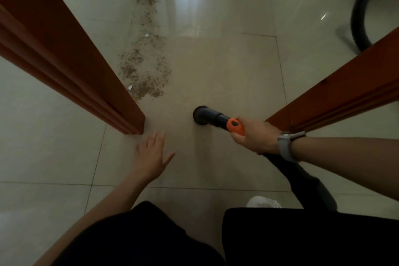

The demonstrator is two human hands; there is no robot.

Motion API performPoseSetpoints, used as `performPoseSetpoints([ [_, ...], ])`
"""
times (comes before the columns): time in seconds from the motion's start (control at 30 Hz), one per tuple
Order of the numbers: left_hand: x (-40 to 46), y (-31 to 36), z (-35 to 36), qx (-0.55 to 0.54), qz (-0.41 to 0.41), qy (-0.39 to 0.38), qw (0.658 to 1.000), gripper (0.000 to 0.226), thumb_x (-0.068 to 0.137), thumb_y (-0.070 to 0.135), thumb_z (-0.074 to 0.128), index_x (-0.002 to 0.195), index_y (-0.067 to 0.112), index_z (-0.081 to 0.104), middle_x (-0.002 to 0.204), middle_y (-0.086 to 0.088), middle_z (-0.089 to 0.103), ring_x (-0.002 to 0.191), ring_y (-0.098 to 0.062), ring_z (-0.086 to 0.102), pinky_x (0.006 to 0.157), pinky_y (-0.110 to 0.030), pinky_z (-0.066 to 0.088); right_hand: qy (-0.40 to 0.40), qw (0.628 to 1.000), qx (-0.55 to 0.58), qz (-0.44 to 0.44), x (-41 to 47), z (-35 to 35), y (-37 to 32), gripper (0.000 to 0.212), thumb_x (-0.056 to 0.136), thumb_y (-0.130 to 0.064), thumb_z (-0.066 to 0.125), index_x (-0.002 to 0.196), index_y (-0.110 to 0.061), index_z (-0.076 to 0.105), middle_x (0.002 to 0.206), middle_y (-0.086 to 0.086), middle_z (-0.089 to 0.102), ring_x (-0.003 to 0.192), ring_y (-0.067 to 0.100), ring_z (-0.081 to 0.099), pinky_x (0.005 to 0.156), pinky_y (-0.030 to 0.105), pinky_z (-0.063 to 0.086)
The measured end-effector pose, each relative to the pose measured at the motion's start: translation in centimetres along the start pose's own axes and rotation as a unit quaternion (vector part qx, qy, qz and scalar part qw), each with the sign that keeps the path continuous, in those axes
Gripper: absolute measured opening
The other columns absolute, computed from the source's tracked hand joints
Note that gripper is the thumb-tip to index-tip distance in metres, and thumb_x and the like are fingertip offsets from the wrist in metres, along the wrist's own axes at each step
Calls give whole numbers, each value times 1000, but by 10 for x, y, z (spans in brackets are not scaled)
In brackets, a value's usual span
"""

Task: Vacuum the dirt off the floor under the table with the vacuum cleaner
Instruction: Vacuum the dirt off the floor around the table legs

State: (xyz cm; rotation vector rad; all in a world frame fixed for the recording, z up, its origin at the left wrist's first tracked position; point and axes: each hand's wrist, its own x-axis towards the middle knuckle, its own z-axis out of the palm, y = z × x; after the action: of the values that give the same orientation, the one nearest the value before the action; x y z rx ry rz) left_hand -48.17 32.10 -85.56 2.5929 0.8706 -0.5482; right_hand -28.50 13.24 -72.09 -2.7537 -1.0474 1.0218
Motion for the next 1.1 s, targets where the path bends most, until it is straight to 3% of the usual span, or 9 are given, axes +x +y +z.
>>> performPoseSetpoints([
  [0.07,-2,-8,5,-22,-40,-23,999,73,96,54,35,152,22,1,160,-4,-1,147,-26,3,115,-50,15,-78,996,-8,-45,-10,9,-11,35,93,-42,49,121,-22,48,94,4,62,61,18,59,45,23,44],
  [0.13,-3,-17,6,-47,-80,-31,995,70,97,51,34,152,22,2,160,-4,1,146,-28,4,114,-52,16,-122,988,-60,-80,-17,17,-23,40,93,-44,50,126,-21,47,106,7,62,77,23,59,59,26,43],
  [0.3,-9,-29,7,-63,-130,-49,988,64,98,48,35,150,19,11,159,-5,3,145,-30,5,113,-51,21,6,998,-51,-44,19,0,-42,41,95,-41,48,126,-15,45,118,16,59,101,35,59,67,29,36],
  [0.37,-7,-34,9,-62,-121,-75,988,66,97,48,37,150,20,11,159,-5,-1,146,-30,1,114,-50,19,-17,998,-14,-60,25,3,-54,40,94,-38,50,125,-13,46,116,16,60,97,35,61,65,29,38],
  [0.43,-2,-44,13,-66,-104,-106,987,67,97,48,37,151,21,9,160,-6,-5,147,-29,-4,118,-47,12,-97,991,1,-92,15,12,-64,35,94,-37,50,120,-15,49,103,11,63,73,28,65,54,27,46],
  [0.53,3,-57,18,-63,-90,-107,988,59,99,42,32,151,21,12,160,-8,-1,147,-26,-2,119,-43,8,-179,976,-51,-111,1,12,-63,36,95,-38,48,123,-16,49,94,5,59,52,14,51,40,21,42],
  [0.7,-2,-46,15,-67,-96,-75,990,58,99,38,34,150,18,16,159,-9,6,146,-29,5,118,-44,14,-26,996,-66,-63,13,5,-44,41,95,-40,48,127,-15,44,117,15,59,95,33,58,68,31,38],
  [0.93,-6,-5,-8,-115,-59,23,991,58,100,34,40,150,13,20,156,-9,18,143,-25,20,113,-41,25,-39,997,11,-65,37,19,-56,45,97,-38,47,132,-10,40,124,18,56,107,35,56,76,33,40],
  [1.1,4,11,-34,-174,-42,1,984,56,100,35,39,149,13,23,154,-9,26,139,-24,28,113,-35,24,-28,997,44,-52,79,-7,-73,46,97,-39,47,128,-5,40,115,16,57,59,21,52,46,27,41],
])
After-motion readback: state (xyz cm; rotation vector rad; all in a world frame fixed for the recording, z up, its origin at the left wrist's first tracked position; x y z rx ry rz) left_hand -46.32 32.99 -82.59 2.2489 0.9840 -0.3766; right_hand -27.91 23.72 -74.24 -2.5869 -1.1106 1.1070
